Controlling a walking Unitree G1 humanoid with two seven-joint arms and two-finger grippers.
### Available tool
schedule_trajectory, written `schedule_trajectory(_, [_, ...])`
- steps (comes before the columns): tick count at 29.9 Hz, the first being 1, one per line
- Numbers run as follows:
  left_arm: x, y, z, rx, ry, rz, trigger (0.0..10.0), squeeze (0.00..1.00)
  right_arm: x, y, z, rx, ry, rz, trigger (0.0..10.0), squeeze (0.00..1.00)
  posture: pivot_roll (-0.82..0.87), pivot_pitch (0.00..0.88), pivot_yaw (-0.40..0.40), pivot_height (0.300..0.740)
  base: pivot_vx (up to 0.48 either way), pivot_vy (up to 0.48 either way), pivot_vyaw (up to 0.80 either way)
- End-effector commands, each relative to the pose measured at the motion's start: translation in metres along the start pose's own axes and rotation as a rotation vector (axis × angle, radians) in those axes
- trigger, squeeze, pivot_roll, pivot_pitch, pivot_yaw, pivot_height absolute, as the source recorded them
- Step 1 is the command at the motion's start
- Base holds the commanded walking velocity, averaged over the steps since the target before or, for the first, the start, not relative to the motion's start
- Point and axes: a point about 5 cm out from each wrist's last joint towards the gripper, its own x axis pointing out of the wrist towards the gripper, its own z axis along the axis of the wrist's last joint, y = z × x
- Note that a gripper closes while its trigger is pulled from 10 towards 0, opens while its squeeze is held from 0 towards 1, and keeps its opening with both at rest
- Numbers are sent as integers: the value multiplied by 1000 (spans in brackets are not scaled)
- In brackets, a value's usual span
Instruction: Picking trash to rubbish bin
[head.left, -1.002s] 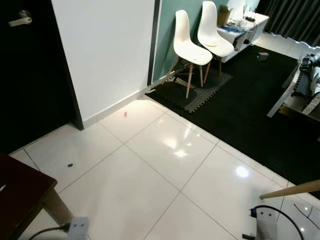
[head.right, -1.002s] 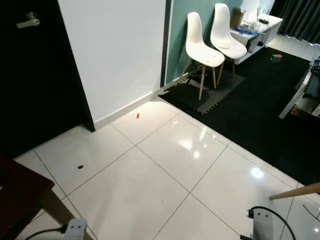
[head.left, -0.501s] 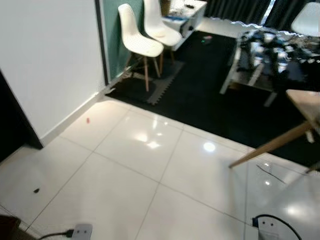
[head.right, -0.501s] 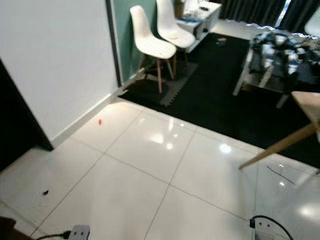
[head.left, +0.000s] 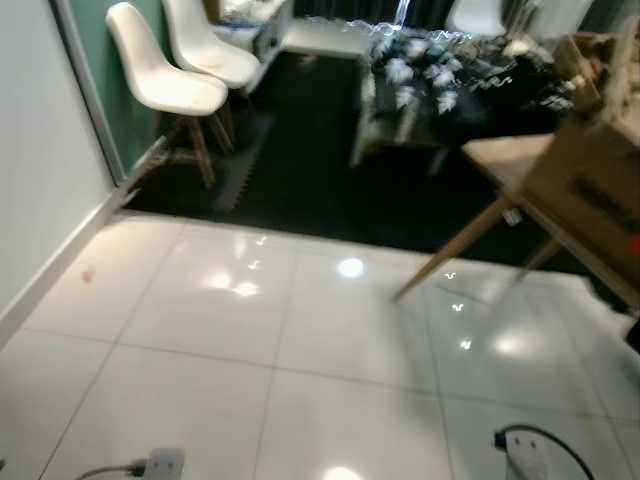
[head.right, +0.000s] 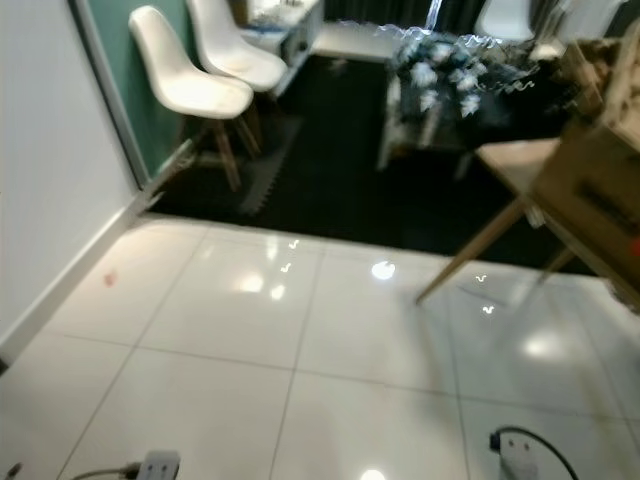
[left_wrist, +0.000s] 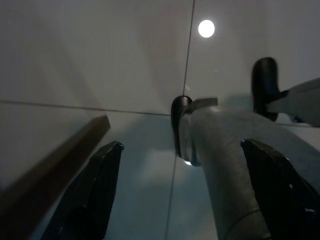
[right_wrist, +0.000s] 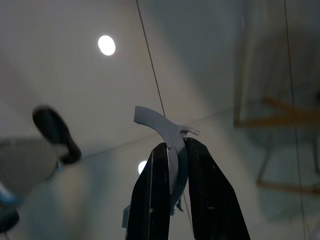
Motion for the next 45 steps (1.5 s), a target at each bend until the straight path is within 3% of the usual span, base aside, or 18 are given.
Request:
schedule_trajectory(1, [0,-6,-6,8,32,-17,10000,0,0,-2,-5,-4,20,-5,10000,0,12,82,-31,740,0,0,-781])
schedule_trajectory(36, [2,-9,1,2,20,-22,10000,0,-1,0,-12,2,33,-5,10000,0,3,79,-15,740,0,0,-772])
schedule_trajectory(45, [3,-12,2,6,15,-49,10000,0,-1,-1,-9,-9,22,-5,10000,0,0,70,-26,740,71,0,-46])
